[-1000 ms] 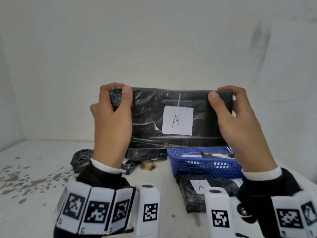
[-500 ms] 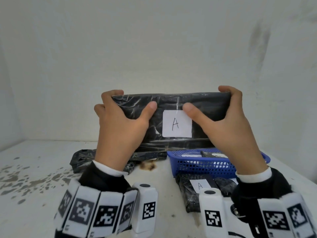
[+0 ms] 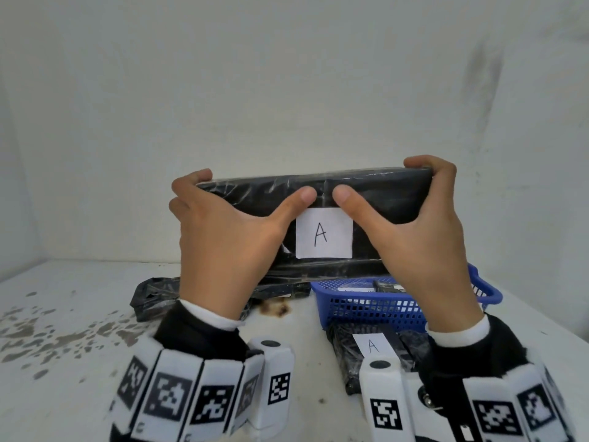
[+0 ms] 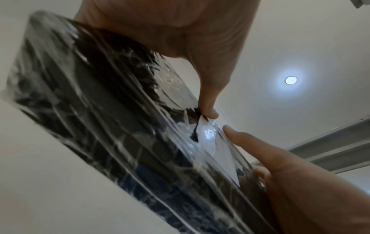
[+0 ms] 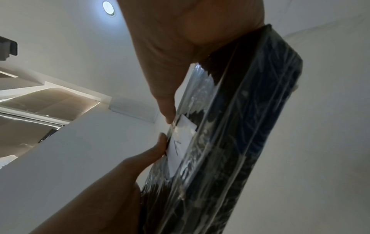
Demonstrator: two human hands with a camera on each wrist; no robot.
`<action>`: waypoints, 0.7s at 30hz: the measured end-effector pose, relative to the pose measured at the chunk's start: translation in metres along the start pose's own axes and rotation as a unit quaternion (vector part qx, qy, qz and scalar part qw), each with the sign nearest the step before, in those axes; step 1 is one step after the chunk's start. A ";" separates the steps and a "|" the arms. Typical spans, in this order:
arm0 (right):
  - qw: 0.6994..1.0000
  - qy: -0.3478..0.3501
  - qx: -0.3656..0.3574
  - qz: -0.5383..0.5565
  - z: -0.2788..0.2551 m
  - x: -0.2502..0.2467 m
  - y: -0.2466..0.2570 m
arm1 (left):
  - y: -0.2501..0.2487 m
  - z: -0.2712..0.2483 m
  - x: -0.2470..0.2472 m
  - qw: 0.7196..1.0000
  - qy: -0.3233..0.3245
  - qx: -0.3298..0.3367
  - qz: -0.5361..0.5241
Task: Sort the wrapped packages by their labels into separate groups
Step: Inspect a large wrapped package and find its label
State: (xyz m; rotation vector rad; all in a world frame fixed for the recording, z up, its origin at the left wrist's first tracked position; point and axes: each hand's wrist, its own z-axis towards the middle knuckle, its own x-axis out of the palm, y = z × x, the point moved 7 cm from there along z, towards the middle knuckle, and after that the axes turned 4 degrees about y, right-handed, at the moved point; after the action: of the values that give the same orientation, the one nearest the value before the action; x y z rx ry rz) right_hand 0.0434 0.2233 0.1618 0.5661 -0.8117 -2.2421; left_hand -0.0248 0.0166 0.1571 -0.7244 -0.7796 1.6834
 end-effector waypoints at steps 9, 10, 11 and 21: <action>0.999 -0.010 0.032 0.009 0.004 -0.004 -0.007 | 0.004 0.000 0.004 1.000 -0.007 0.011 -0.026; 0.999 -0.007 0.039 0.015 0.005 -0.005 -0.008 | 0.005 0.001 0.005 0.999 -0.006 0.010 -0.052; 0.999 -0.007 0.041 0.019 0.005 -0.006 -0.009 | 0.006 0.002 0.005 0.997 -0.005 0.007 -0.081; 0.980 -0.006 0.114 0.161 0.015 -0.013 -0.025 | 0.022 0.013 0.007 0.984 0.043 -0.057 -0.163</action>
State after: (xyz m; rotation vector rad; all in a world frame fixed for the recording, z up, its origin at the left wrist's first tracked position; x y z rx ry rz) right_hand 0.0320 0.2534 0.1575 0.4868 -1.0932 -1.8725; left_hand -0.0487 0.0171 0.1469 -0.7009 -0.8873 1.3139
